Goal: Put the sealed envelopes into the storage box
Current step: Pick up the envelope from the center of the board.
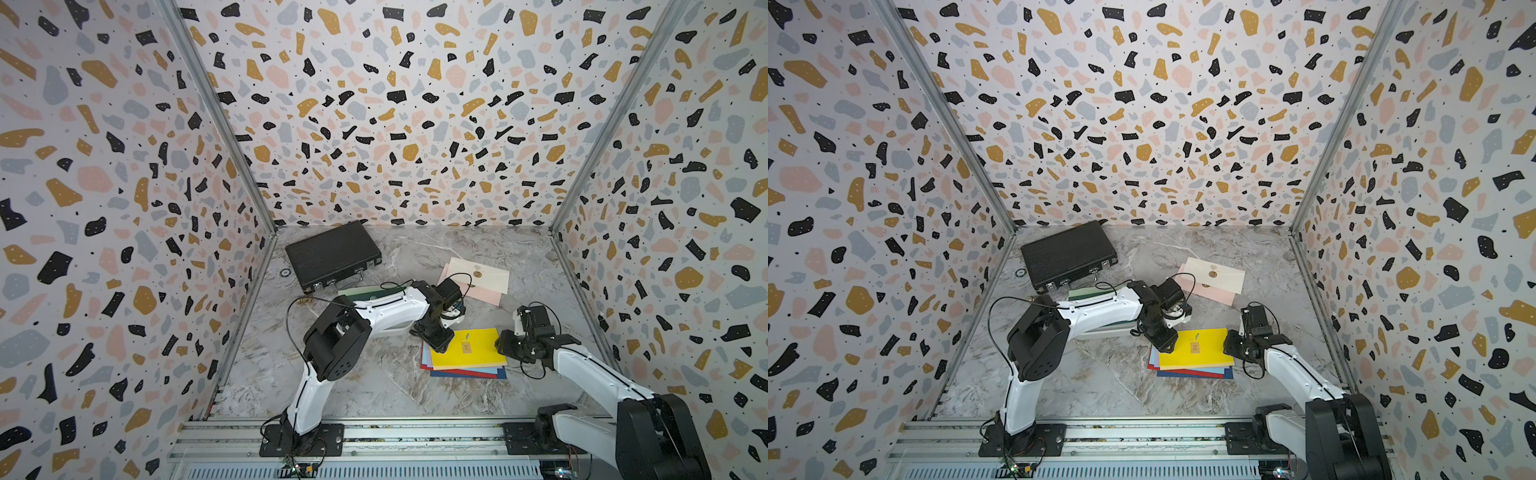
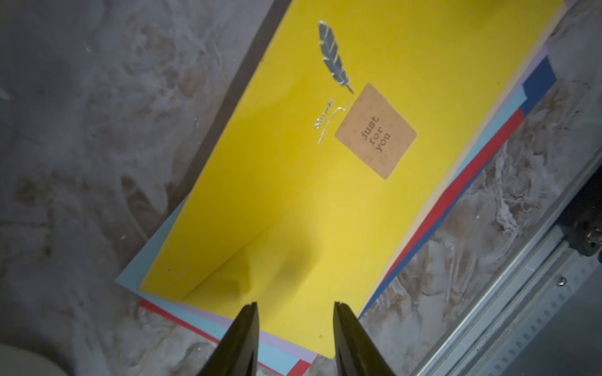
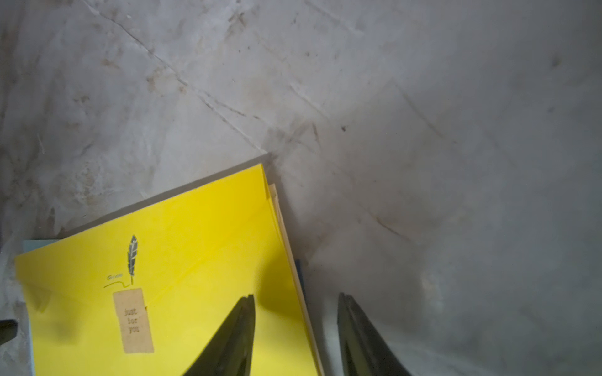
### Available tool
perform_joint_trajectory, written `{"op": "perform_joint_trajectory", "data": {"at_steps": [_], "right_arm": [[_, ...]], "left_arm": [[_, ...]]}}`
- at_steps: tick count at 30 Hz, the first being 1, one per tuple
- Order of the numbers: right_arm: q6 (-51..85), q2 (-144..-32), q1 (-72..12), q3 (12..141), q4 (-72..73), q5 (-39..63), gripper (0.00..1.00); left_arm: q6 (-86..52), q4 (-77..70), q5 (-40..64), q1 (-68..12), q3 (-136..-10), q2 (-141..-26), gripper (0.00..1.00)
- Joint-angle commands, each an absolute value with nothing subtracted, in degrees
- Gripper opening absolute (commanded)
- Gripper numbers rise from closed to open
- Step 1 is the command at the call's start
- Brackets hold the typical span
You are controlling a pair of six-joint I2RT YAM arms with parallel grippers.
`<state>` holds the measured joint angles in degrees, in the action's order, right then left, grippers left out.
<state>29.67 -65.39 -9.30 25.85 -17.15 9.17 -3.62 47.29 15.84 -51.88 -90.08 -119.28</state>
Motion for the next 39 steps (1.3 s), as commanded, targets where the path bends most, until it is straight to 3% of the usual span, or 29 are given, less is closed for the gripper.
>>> {"op": "perform_joint_trajectory", "data": {"at_steps": [1, 16, 39], "right_arm": [[30.54, -66.06, -8.93, 26.32, -15.95, 10.6, 0.47], [32.41, -63.28, -8.79, 28.14, -14.56, 18.4, 0.45], [32.9, -61.61, -8.83, 32.46, -23.39, 19.65, 0.42]], "left_arm": [[-4.29, 47.42, 13.8, -52.03, -89.11, -120.69, 0.38], [-5.61, 44.93, 13.99, -52.09, -87.94, -122.34, 0.34], [-5.89, 43.07, 13.8, -52.08, -85.62, -122.61, 0.34]]}}
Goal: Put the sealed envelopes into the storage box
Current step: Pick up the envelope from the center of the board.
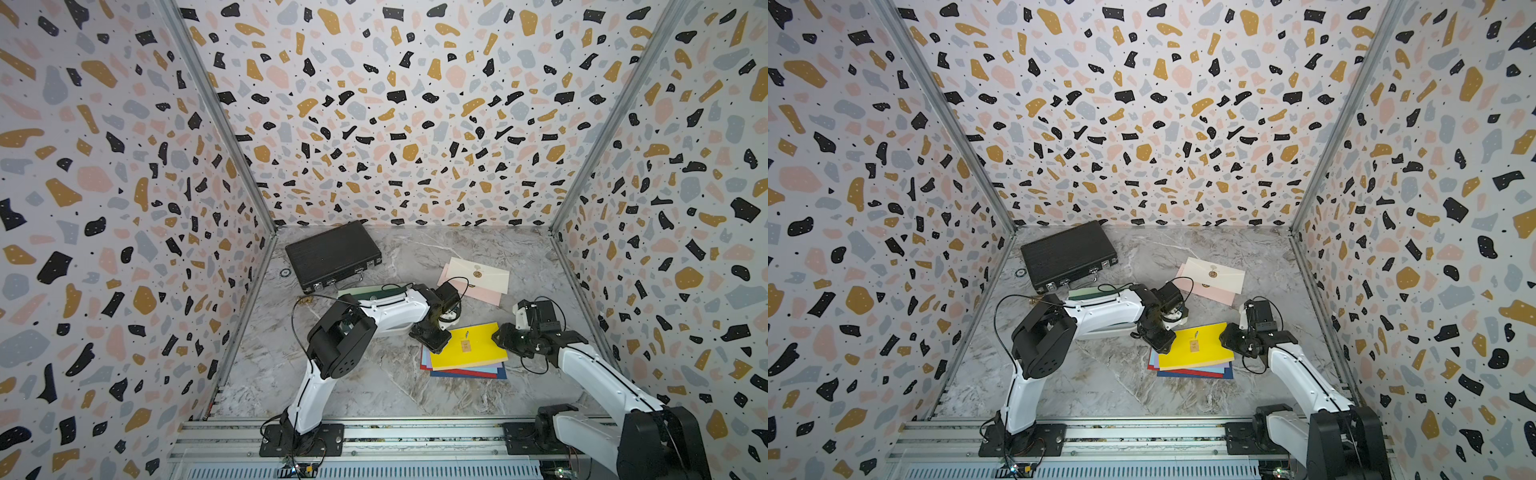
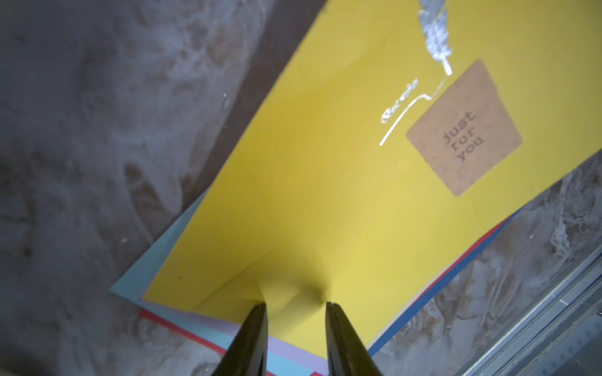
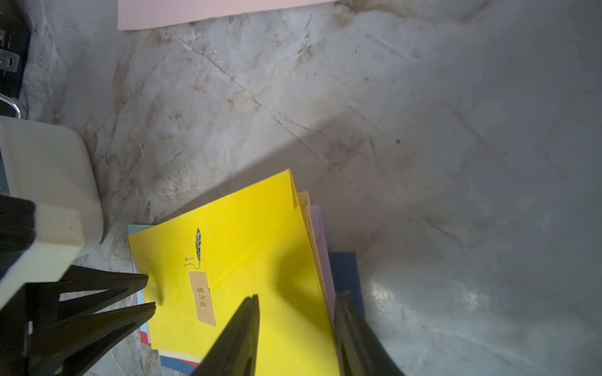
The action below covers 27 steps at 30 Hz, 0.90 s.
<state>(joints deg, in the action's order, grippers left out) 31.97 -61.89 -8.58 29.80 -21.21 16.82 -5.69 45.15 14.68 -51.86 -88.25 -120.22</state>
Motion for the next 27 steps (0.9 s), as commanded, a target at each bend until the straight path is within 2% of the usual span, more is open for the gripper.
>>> {"op": "perform_joint_trajectory", "data": {"at_steps": [1, 27], "right_arm": [[32.96, -61.74, -8.79, 32.91, -24.04, 19.68, 0.42], [32.79, -66.9, -9.14, 39.6, -37.99, 17.19, 0.43]], "left_arm": [[-5.95, 43.06, 13.8, -52.11, -85.68, -122.6, 0.34], [-6.18, 41.84, 14.06, -52.24, -85.02, -122.69, 0.34]]}}
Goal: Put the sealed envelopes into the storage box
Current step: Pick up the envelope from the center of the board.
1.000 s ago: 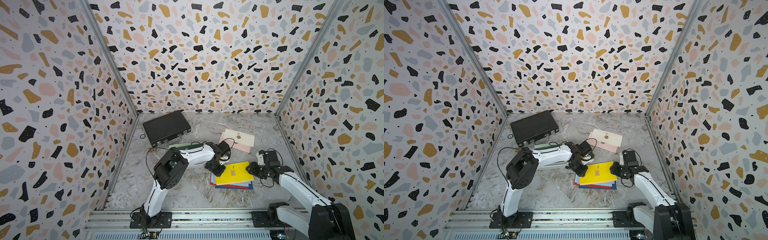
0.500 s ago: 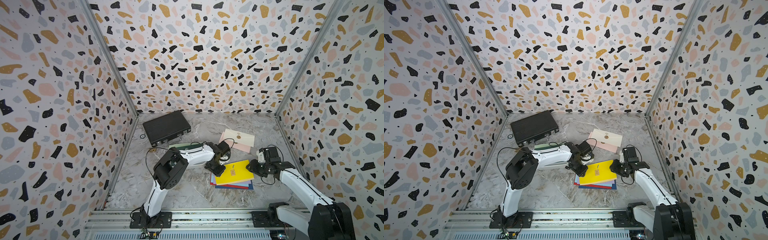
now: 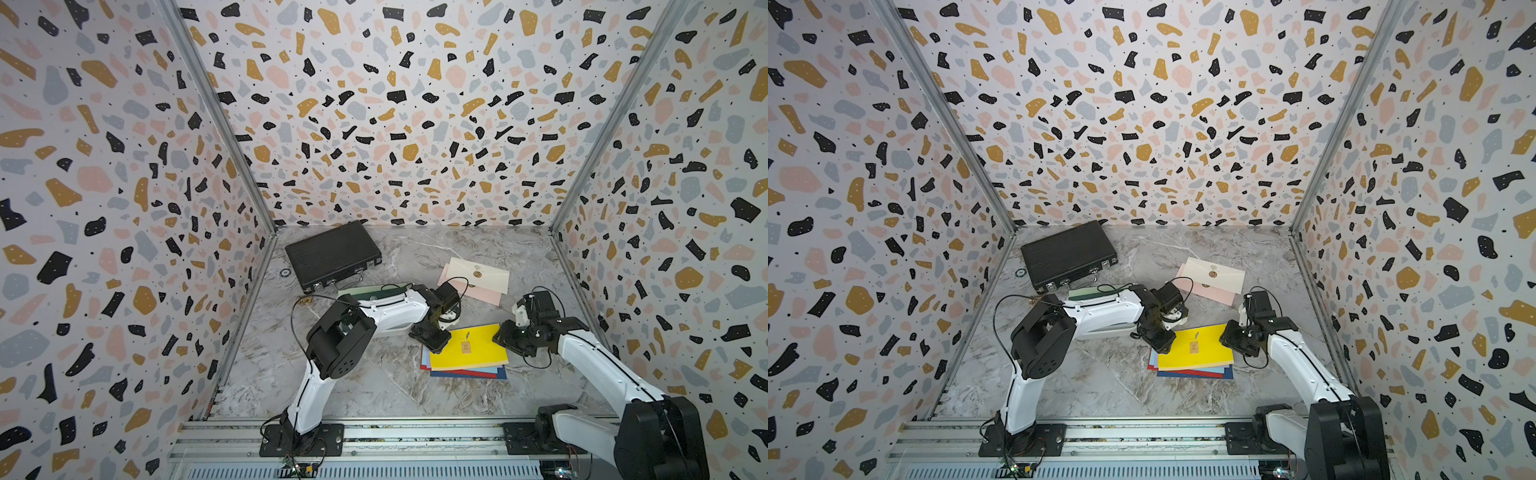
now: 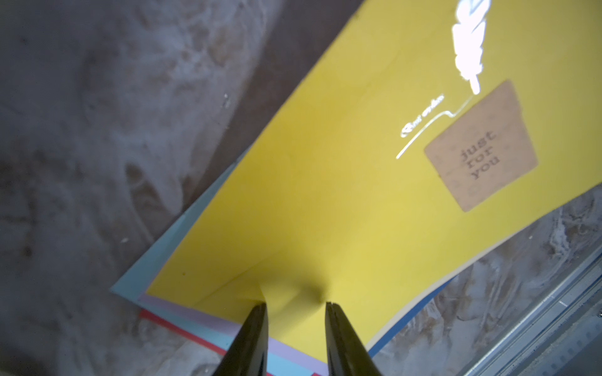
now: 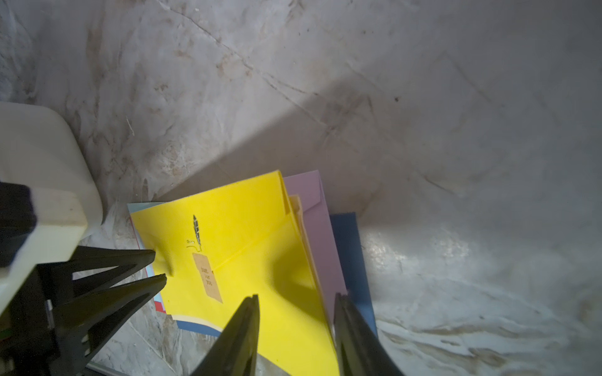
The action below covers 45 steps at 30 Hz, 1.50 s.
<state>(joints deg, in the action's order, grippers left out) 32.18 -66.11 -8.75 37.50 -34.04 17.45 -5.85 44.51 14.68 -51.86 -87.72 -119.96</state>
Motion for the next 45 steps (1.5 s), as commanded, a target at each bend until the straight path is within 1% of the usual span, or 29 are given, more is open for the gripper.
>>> {"op": "perform_joint_trajectory", "data": {"at_steps": [1, 6, 20, 32, 41, 45], "right_arm": [[32.87, -67.21, -9.17, 39.79, -38.41, 17.18, 0.44], [32.83, -67.32, -9.16, 39.7, -38.22, 18.12, 0.44], [31.38, -67.99, -9.56, 40.08, -39.4, 13.87, 0.5], [31.35, -74.03, -9.6, 39.02, -34.0, 15.85, 0.51], [30.59, -75.28, -9.64, 37.8, -33.68, 15.72, 0.52], [30.76, -74.98, -9.58, 36.98, -33.14, 17.46, 0.52]], "left_arm": [[-6.24, 41.76, 14.06, -52.25, -84.93, -122.7, 0.34], [-6.24, 41.65, 14.15, -52.43, -84.97, -122.76, 0.34], [-6.31, 41.82, 14.24, -52.79, -85.34, -123.05, 0.34], [-6.06, 42.21, 14.33, -52.93, -85.27, -123.21, 0.34], [-6.06, 42.26, 14.43, -52.95, -85.5, -123.4, 0.34], [-5.94, 42.15, 14.24, -53.0, -85.28, -123.49, 0.33]]}}
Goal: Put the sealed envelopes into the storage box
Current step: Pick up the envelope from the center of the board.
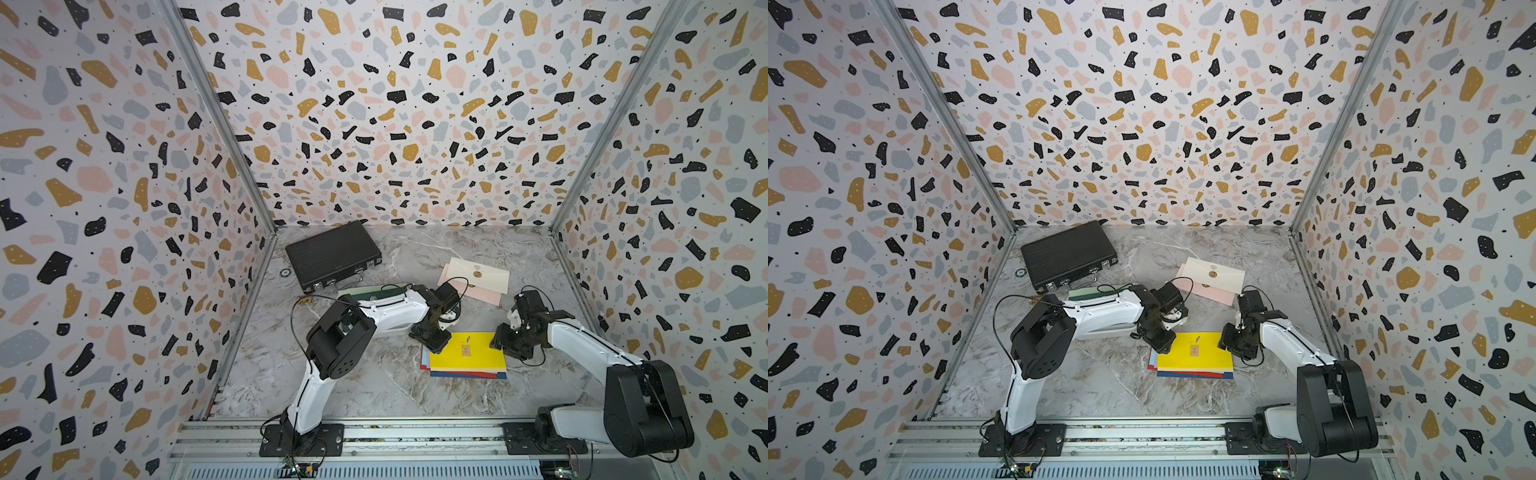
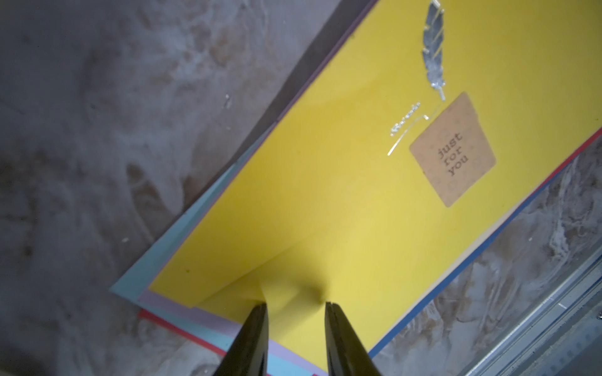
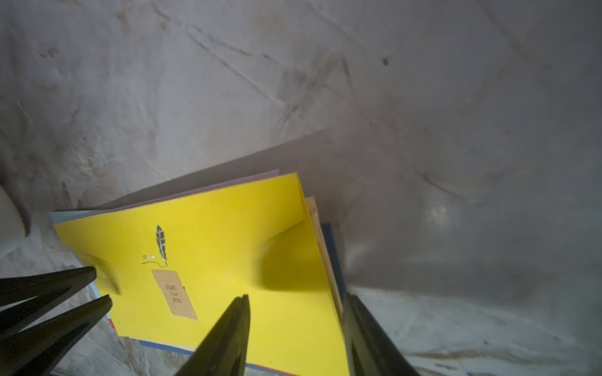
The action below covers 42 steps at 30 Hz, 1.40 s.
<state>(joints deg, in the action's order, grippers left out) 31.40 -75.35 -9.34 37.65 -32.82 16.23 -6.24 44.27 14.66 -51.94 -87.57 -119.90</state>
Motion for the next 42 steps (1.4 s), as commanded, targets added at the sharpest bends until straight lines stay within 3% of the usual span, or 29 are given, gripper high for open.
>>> {"op": "perform_joint_trajectory", "data": {"at_steps": [1, 28, 42], "right_arm": [[30.81, -75.02, -9.58, 36.92, -33.09, 17.85, 0.52], [34.98, -66.48, -9.83, 38.98, -36.54, 24.43, 0.51], [35.24, -65.47, -9.82, 36.4, -33.4, 27.74, 0.4]], "left_arm": [[-6.04, 42.18, 14.39, -53.02, -85.27, -123.53, 0.33], [-6.19, 41.74, 14.33, -53.27, -85.01, -123.38, 0.33], [-6.47, 41.16, 14.24, -53.36, -84.52, -122.96, 0.33]]}}
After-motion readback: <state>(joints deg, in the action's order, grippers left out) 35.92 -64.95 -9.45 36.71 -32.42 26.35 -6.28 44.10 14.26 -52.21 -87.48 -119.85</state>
